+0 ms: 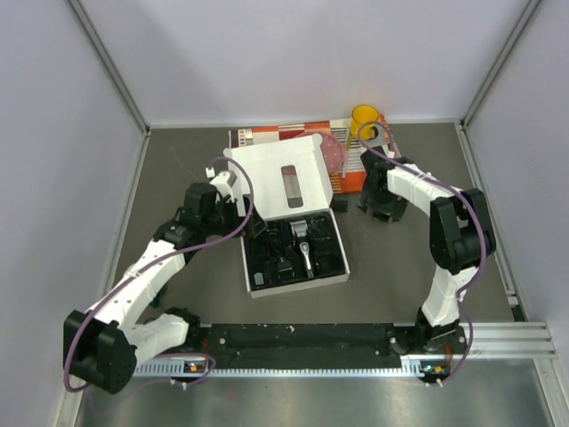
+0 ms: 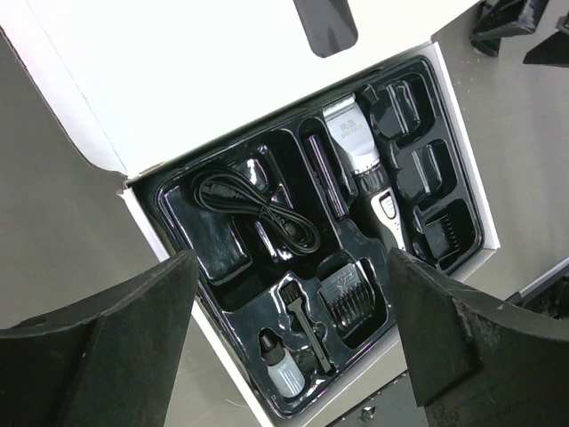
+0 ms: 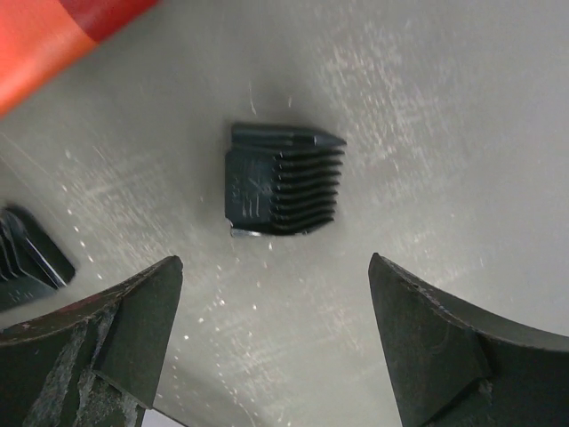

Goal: Sort the hair-cutting tools

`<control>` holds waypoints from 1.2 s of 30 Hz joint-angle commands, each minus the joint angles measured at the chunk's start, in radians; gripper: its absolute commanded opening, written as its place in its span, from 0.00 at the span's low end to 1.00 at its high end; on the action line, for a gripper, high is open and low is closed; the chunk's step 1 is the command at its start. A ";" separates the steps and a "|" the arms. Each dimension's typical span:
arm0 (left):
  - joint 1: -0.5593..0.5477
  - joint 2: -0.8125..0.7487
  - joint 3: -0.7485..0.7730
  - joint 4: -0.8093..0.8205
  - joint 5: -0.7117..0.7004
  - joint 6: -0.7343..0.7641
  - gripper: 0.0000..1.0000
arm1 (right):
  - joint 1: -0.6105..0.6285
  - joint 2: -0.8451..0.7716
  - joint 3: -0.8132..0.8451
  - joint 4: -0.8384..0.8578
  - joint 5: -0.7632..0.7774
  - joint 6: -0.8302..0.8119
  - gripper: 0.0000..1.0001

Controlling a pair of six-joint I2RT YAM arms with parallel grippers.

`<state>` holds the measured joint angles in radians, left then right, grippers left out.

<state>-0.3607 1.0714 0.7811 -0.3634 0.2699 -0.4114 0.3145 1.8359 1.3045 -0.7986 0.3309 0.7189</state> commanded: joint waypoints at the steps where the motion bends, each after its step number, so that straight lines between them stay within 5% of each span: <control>1: 0.003 -0.042 -0.008 0.061 0.011 0.019 0.92 | -0.020 0.035 0.096 0.018 0.057 0.017 0.86; 8: 0.003 -0.044 -0.009 0.057 0.003 0.022 0.98 | -0.052 0.069 0.105 0.022 0.096 0.039 0.94; 28: 0.003 -0.036 -0.006 0.057 0.002 0.020 0.99 | -0.101 0.091 -0.008 0.153 -0.033 -0.029 0.87; 32: 0.003 -0.034 -0.005 0.057 0.003 0.020 0.99 | -0.103 0.091 -0.019 0.154 -0.032 -0.030 0.68; 36: 0.003 -0.034 -0.006 0.058 0.003 0.020 0.99 | -0.103 0.086 -0.030 0.157 -0.033 -0.027 0.61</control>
<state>-0.3607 1.0489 0.7757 -0.3504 0.2718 -0.4046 0.2188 1.9259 1.3155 -0.6262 0.2913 0.7017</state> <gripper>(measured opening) 0.986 0.634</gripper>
